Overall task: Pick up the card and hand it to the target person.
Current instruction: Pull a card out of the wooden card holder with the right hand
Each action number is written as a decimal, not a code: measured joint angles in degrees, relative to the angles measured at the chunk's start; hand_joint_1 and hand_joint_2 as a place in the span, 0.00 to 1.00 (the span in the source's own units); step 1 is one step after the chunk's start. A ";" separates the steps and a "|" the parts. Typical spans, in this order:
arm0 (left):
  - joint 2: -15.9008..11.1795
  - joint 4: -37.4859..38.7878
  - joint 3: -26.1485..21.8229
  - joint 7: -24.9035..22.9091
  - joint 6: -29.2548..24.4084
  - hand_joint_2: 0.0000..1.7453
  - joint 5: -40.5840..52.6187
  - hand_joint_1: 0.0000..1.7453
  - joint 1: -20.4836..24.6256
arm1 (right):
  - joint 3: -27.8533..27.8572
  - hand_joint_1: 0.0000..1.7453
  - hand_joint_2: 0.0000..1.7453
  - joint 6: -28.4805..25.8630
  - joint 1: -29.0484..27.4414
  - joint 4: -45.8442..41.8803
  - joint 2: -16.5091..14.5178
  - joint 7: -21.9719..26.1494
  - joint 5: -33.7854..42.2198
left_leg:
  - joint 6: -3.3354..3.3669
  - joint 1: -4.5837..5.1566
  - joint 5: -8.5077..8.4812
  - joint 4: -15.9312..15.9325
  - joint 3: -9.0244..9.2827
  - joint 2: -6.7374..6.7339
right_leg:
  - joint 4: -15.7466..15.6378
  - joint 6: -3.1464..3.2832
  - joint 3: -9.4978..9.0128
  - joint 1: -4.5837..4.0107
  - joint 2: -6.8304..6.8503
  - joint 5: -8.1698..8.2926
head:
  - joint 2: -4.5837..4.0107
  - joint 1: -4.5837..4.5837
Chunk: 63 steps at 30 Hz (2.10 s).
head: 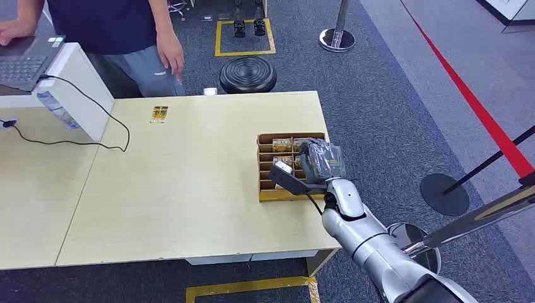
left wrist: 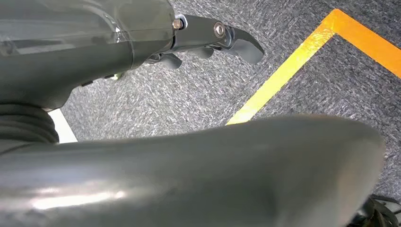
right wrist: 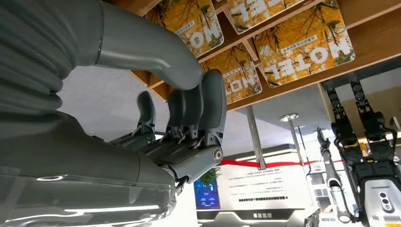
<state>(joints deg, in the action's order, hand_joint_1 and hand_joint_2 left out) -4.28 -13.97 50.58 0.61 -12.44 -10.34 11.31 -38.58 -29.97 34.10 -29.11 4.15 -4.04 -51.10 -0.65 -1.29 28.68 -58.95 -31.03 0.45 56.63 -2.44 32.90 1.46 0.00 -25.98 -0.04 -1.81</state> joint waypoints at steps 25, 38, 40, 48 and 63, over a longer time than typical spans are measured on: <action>0.00 0.00 0.00 0.02 0.00 0.00 0.00 0.00 0.00 | 0.00 0.82 1.00 -0.07 0.06 0.11 0.00 -0.02 0.00 | 0.00 0.00 0.00 0.00 0.00 0.00 | 0.00 0.00 0.00 0.00 0.00 0.00 | 0.00 0.00; 0.00 0.00 0.00 0.02 0.00 0.00 0.00 0.00 0.00 | 0.02 0.80 1.00 -0.15 0.09 0.13 0.02 -0.02 0.00 | 0.00 0.00 0.00 0.00 0.00 0.00 | 0.00 0.00 0.00 0.00 0.00 0.00 | 0.00 -0.01; 0.00 0.00 0.00 0.02 0.00 0.00 0.00 0.00 0.00 | 0.02 0.80 1.00 -0.15 0.09 0.13 0.02 -0.02 0.00 | 0.00 0.00 0.00 0.00 0.00 0.00 | 0.00 0.00 0.00 0.00 0.00 0.00 | 0.00 0.00; 0.00 0.00 0.00 0.02 0.00 0.00 0.00 0.00 0.00 | 0.02 0.81 1.00 -0.18 0.10 0.15 0.02 -0.02 0.00 | 0.00 0.00 0.00 0.00 0.00 0.00 | 0.00 0.00 0.00 0.00 0.00 0.00 | 0.00 0.00; 0.00 0.00 0.00 0.02 0.00 0.00 0.00 0.00 0.00 | 0.02 0.81 1.00 -0.22 0.12 0.15 0.04 -0.02 0.00 | 0.00 0.00 0.00 0.00 0.00 0.00 | 0.00 0.00 0.00 0.00 0.00 0.00 | 0.00 0.02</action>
<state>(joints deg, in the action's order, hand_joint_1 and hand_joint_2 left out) -4.28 -13.97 50.58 0.63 -12.44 -10.34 11.31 -38.56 -30.18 34.21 -28.96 4.19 -4.06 -51.10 -0.65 -1.29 28.68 -58.96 -31.03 0.45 56.63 -2.44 32.90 1.46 0.00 -25.98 -0.04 -1.79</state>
